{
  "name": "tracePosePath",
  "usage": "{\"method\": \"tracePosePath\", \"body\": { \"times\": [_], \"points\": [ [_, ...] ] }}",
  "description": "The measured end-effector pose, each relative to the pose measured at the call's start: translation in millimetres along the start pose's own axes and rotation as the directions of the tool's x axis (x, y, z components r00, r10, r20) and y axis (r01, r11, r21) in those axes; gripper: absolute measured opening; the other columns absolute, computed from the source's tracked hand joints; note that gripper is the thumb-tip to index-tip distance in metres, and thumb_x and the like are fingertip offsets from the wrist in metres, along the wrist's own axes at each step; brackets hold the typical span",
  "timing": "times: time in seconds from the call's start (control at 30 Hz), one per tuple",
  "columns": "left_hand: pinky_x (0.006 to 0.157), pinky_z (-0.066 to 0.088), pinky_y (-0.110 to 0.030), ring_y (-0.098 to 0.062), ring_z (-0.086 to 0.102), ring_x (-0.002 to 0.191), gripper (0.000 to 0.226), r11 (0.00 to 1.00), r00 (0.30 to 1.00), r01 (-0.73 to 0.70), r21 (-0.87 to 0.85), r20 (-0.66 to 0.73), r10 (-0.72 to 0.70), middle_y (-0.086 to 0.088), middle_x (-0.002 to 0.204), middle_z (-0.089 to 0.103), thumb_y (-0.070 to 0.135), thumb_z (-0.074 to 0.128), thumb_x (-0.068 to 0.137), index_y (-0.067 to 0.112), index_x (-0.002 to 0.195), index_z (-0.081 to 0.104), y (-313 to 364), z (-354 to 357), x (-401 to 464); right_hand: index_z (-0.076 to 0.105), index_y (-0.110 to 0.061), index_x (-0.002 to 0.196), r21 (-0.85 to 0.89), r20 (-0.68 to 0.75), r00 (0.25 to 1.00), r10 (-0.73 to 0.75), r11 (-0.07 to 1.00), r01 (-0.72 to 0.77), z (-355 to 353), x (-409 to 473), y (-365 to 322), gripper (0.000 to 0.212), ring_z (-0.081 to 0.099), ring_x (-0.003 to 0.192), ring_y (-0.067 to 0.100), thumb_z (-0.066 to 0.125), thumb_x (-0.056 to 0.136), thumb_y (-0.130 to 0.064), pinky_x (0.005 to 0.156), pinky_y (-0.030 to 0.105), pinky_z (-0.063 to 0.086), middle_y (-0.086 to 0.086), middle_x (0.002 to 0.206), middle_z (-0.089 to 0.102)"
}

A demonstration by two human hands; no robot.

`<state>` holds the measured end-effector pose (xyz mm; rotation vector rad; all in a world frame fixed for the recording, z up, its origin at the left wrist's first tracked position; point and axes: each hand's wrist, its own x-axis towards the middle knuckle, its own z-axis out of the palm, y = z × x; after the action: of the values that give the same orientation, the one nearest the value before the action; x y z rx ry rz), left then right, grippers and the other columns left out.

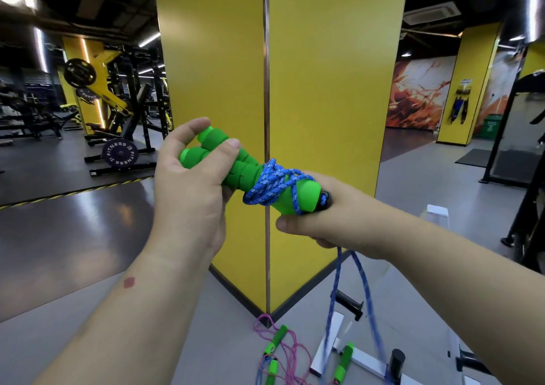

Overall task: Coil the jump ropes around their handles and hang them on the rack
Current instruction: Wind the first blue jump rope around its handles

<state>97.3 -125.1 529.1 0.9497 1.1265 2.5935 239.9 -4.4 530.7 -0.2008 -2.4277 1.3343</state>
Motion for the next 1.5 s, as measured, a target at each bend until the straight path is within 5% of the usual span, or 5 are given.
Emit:
{"method": "tracePosePath", "body": {
  "times": [0.33,0.57,0.9,1.13,1.5],
  "points": [
    [0.087,0.047,-0.028,0.005,0.051,0.108,0.064,0.293,0.849,-0.474,0.83,0.52,-0.099,0.02,0.124,0.038,0.085,0.057,0.069,0.043,0.117,0.061,11.6,-22.6,-1.7,0.063,-0.04,0.12,-0.305,-0.104,0.994,-0.013,0.952,-0.02,-19.4,-0.6,12.1,0.045,0.067,0.09,0.007,0.073,0.086,-0.012,0.079,0.028,0.055,-0.011,0.101,0.071],
    [0.076,0.053,-0.042,-0.022,0.042,0.095,0.038,-0.177,0.81,-0.584,0.792,0.558,-0.178,0.01,0.105,0.044,0.039,0.071,0.078,0.042,0.113,0.057,-2.9,-19.1,-3.6,0.061,-0.045,0.118,-0.416,0.011,0.999,0.034,0.909,-0.027,-18.9,-3.2,11.9,0.044,0.066,0.094,0.008,0.074,0.085,-0.018,0.086,0.03,0.055,-0.014,0.103,0.07],
    [0.076,0.052,-0.041,-0.019,0.04,0.094,0.049,-0.214,0.686,-0.713,0.668,0.602,-0.409,0.014,0.099,0.049,0.006,0.051,0.08,0.043,0.112,0.051,-1.3,-25.5,-8.7,0.074,-0.037,0.09,-0.614,0.204,0.935,0.289,0.782,-0.108,-54.5,-4.9,-16.9,0.016,0.044,0.057,0.018,0.08,0.08,-0.027,0.054,0.032,0.035,0.003,0.068,0.058],
    [0.072,0.038,-0.024,-0.011,0.036,0.077,0.042,0.065,0.552,-0.817,0.573,0.81,-0.196,0.017,0.077,0.045,0.001,0.065,0.072,0.036,0.086,0.047,-8.0,-17.1,-12.8,0.076,-0.011,0.088,0.038,-0.003,0.998,0.064,0.997,-0.064,-46.3,19.2,-12.8,0.024,0.027,0.045,0.014,0.057,0.093,0.004,0.043,0.022,0.023,0.005,0.054,0.039],
    [0.057,0.049,-0.029,-0.009,0.061,0.067,0.038,0.598,0.898,-0.288,0.748,0.427,-0.101,0.013,0.088,0.068,0.015,0.072,0.087,0.041,0.111,0.056,-3.2,-12.7,-22.2,0.063,-0.02,0.081,-0.126,-0.05,0.936,0.349,0.927,-0.353,21.6,17.7,22.2,0.032,0.028,0.046,0.014,0.048,0.101,-0.039,0.044,0.024,0.024,-0.001,0.059,0.035]
  ]
}}
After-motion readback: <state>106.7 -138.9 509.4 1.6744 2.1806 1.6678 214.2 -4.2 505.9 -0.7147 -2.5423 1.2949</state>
